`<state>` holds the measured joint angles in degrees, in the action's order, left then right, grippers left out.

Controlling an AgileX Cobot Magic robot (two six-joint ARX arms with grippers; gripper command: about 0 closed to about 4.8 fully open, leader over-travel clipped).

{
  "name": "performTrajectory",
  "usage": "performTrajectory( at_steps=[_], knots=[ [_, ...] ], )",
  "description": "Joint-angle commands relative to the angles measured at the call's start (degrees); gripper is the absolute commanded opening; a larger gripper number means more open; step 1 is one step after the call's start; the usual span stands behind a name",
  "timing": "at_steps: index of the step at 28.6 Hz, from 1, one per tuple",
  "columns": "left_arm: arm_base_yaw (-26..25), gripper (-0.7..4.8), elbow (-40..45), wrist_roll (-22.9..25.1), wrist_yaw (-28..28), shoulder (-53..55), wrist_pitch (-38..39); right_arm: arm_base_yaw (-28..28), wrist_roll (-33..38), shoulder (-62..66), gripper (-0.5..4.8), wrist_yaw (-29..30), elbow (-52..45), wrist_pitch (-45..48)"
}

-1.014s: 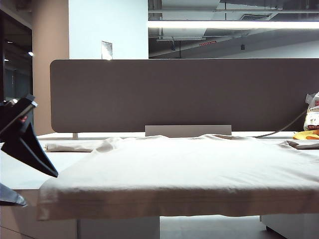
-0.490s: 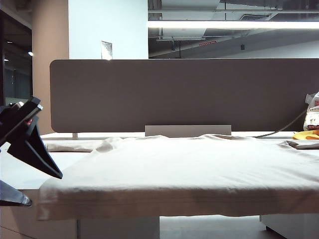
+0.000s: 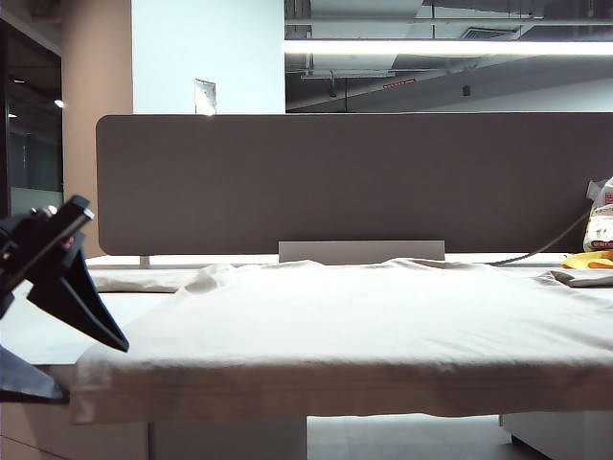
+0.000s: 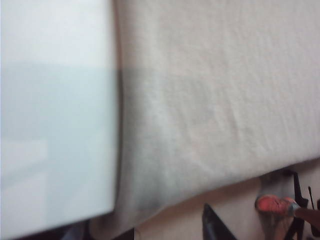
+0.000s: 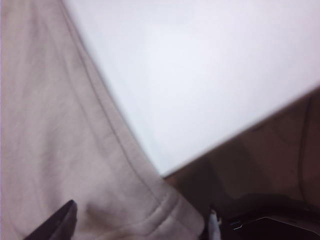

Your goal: Fold the bottom side of the T-shirt horizontally towards the center, about one-third of the way, then fold the sleeve back towards the center, creating a straight line along the edge of the T-shirt, and finally fold the bottom of the T-shirt up towards the top, creating a neat rectangle.

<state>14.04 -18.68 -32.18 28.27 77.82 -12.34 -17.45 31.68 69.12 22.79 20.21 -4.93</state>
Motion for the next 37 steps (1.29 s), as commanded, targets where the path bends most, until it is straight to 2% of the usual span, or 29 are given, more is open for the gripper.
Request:
performTrajectory(
  at_steps=[1,4,5,7,9,14,16,17,25,33,37],
  knots=[
    [0.0,3.00,-0.5,0.3,1.2,2.7,-1.2,0.0,-0.2,0.0,3.23,0.3,0.2,1.0],
    [0.1,2.90,-0.6,0.3,1.4,4.1,-1.7,0.0,-0.2,0.0,3.16,0.3,0.2,0.9],
    [0.1,2.27,-0.5,0.5,1.4,4.5,-1.9,0.0,-0.2,0.0,2.46,0.3,0.2,1.0],
    [0.1,1.62,-0.5,0.7,1.6,4.5,-2.2,0.0,-0.2,0.0,1.93,0.3,0.2,1.3],
    [0.5,1.21,-0.5,0.9,1.6,4.5,-3.0,0.0,-0.2,0.0,1.68,0.3,0.2,1.5],
    [1.7,-0.05,-0.6,1.8,2.6,4.5,-5.0,0.0,-0.2,0.0,0.68,0.5,0.2,2.1],
    [1.7,-0.06,-0.6,1.7,2.6,4.5,-4.9,0.0,-0.2,0.0,0.02,0.8,0.2,2.2],
    [1.7,-0.06,-0.6,1.7,2.8,4.5,-4.9,0.0,-0.2,0.0,-0.06,1.4,0.2,2.4],
    [1.7,-0.06,-0.6,1.5,8.1,4.1,-7.3,0.0,-0.2,-0.3,-0.06,7.7,0.3,4.6],
    [1.7,-0.06,-3.5,0.2,8.1,-0.3,-7.3,0.0,1.9,-3.5,-0.06,10.9,1.6,6.3],
    [1.6,-0.06,-6.9,0.7,7.4,-1.0,-3.6,0.2,2.9,-3.7,-0.06,12.3,5.5,6.3]
  ],
)
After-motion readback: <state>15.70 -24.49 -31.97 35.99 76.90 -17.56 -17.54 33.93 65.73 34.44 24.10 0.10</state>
